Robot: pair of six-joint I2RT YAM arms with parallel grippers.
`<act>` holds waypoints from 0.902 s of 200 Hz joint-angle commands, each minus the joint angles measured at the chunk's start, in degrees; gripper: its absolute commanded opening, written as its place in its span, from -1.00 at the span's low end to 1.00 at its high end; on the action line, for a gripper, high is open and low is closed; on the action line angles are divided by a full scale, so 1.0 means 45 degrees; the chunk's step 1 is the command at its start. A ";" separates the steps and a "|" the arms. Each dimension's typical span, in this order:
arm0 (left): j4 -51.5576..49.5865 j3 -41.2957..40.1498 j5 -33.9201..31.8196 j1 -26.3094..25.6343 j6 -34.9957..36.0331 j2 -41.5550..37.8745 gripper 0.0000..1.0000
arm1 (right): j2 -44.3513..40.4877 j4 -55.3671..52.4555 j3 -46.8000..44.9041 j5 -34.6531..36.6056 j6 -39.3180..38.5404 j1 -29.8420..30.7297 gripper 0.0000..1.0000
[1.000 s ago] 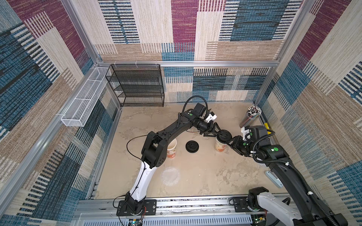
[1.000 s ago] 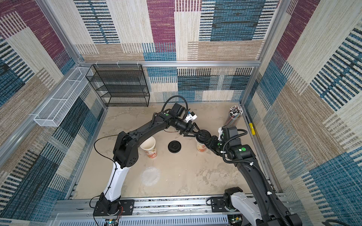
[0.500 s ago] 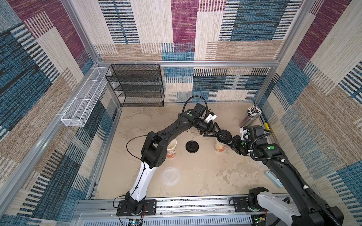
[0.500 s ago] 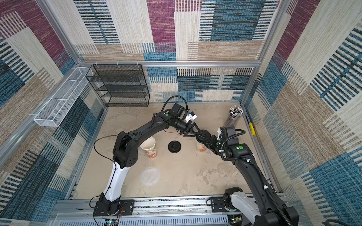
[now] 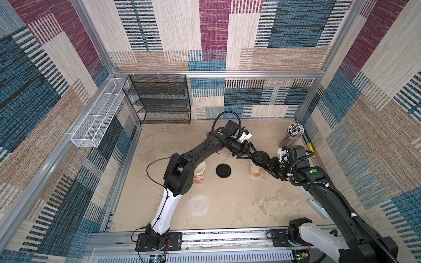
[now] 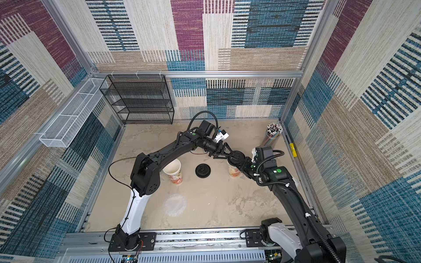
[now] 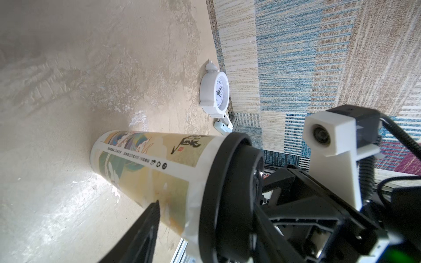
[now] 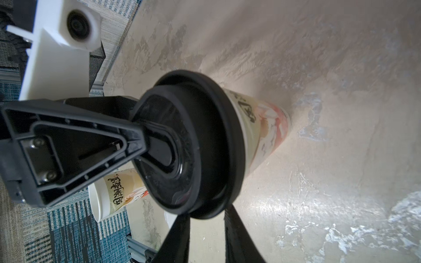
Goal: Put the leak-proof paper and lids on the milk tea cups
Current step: Secure the cup lid on the cup.
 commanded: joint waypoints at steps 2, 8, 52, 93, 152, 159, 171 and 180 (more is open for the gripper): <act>-0.3373 -0.0398 -0.2957 -0.0123 0.0677 0.0473 0.25 | 0.0411 -0.1737 -0.0229 0.2557 0.0012 -0.0015 -0.42; -0.3387 -0.0386 -0.2978 -0.0121 0.0677 0.0473 0.25 | 0.0315 -0.1587 -0.0089 0.2284 -0.0112 -0.0015 -0.40; -0.3410 -0.0297 -0.3058 -0.0130 0.0696 0.0473 0.24 | -0.1410 0.0827 0.1531 0.0103 -0.0493 -0.0147 -0.28; -0.3482 -0.0322 -0.3098 -0.0118 0.0718 0.0453 0.24 | -0.1059 0.1128 0.1566 0.0693 0.0468 -0.0711 -0.29; -0.3502 -0.0380 -0.3054 -0.0120 0.0716 0.0374 0.24 | -0.0838 0.2249 0.0489 0.1116 0.1628 -0.1157 -0.30; -0.3493 -0.0387 -0.3071 -0.0116 0.0730 0.0361 0.24 | -0.0795 0.2439 0.0303 0.1022 0.1731 -0.1177 -0.31; -0.3493 -0.0422 -0.3054 -0.0115 0.0735 0.0343 0.24 | -0.0810 0.2810 0.0024 0.0927 0.1910 -0.1196 -0.31; -0.3504 -0.0410 -0.3048 -0.0125 0.0716 0.0356 0.24 | -0.0859 0.3088 -0.0191 0.0860 0.2005 -0.1206 -0.31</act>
